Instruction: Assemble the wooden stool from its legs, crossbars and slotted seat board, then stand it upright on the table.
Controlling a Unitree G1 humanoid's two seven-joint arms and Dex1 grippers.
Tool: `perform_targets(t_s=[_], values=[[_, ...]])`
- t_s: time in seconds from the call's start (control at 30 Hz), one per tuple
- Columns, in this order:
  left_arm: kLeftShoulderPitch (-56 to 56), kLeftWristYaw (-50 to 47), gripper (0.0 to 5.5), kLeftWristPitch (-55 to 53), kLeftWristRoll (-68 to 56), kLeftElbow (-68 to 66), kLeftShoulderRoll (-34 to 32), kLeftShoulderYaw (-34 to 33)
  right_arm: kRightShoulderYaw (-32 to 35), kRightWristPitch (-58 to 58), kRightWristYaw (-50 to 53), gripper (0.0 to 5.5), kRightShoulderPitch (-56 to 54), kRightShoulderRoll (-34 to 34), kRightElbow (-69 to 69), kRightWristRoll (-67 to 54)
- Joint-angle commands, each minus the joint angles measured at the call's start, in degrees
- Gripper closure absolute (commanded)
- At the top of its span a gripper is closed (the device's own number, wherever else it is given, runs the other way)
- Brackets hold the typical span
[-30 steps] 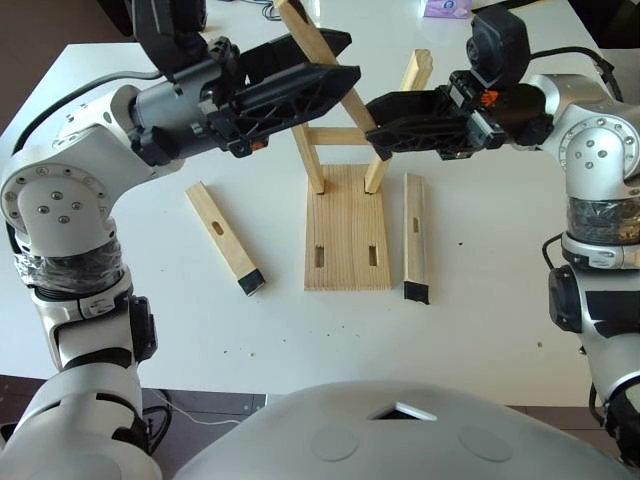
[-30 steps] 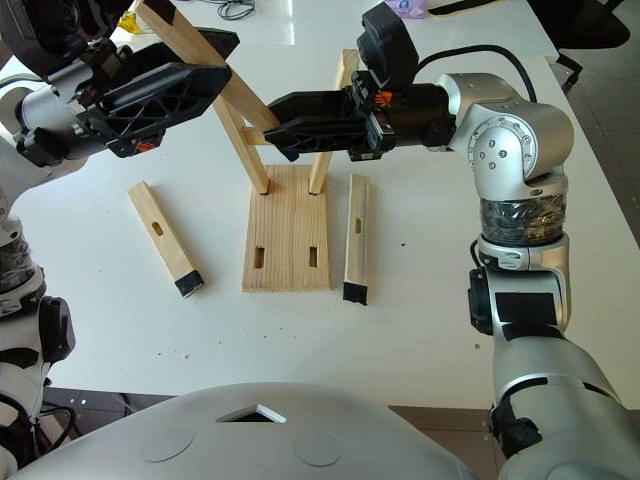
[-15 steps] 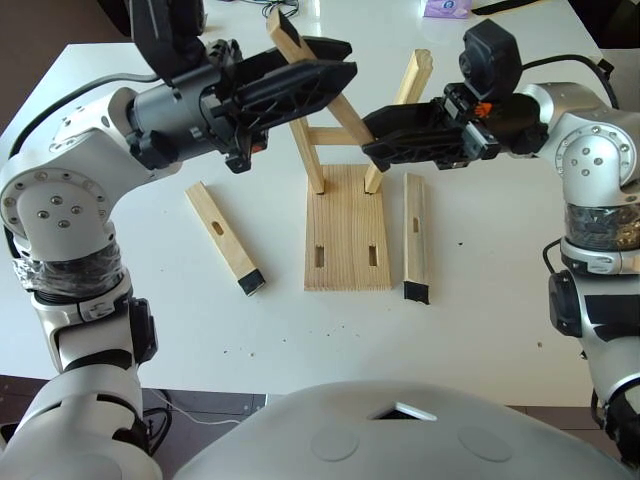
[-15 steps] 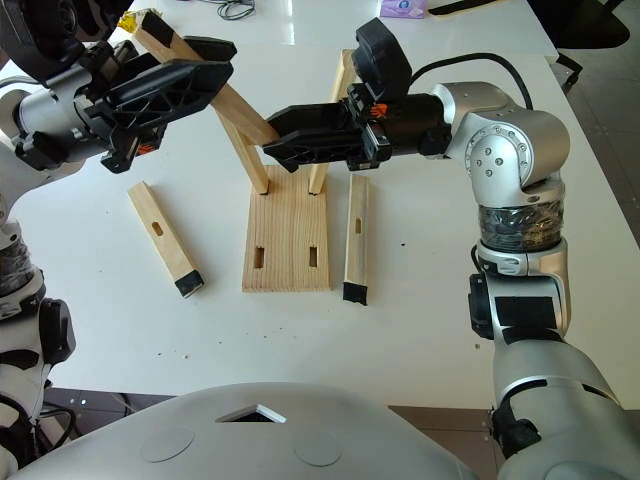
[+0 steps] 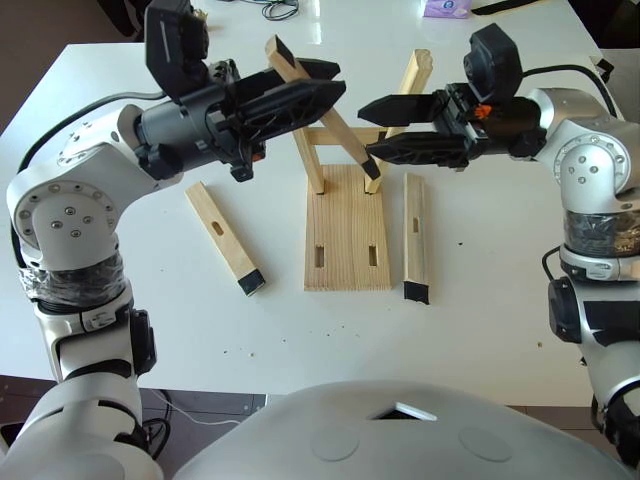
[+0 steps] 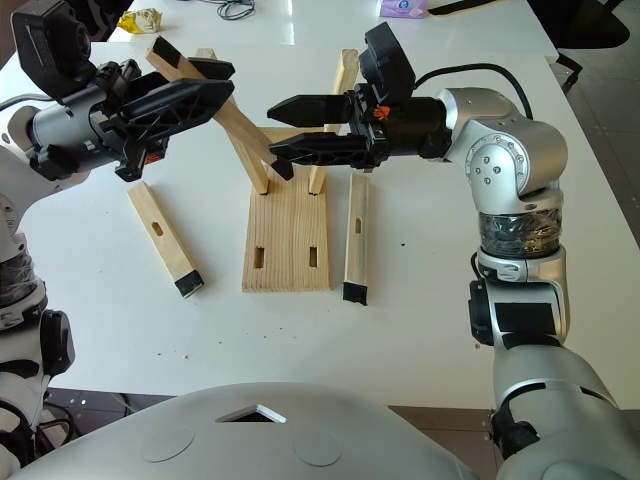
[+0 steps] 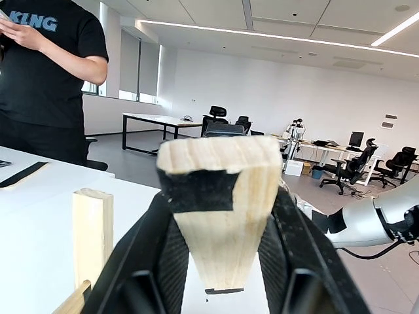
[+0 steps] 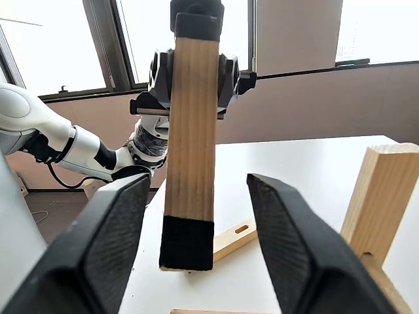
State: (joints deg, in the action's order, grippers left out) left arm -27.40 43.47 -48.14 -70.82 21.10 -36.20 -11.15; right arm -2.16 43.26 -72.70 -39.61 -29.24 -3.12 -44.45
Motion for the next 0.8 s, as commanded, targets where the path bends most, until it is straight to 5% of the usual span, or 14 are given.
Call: perform_targets(t_s=[0.03,0.37,0.8], values=[[5.6,3.4,4.19,2.3,6.4,-0.7,-3.5,-0.6,3.2,-2.5,3.2,2.04,1.1,0.1,0.4,0.7],[16.7,17.9,4.19,25.4,36.3,-21.8,-12.1,3.3,6.4,-6.3,13.1,1.7,12.8,2.3,-10.4,0.3],[18.4,30.1,4.19,38.8,41.6,-33.1,-17.3,-3.9,6.6,-8.6,15.1,1.7,15.1,0.9,-10.4,1.8]])
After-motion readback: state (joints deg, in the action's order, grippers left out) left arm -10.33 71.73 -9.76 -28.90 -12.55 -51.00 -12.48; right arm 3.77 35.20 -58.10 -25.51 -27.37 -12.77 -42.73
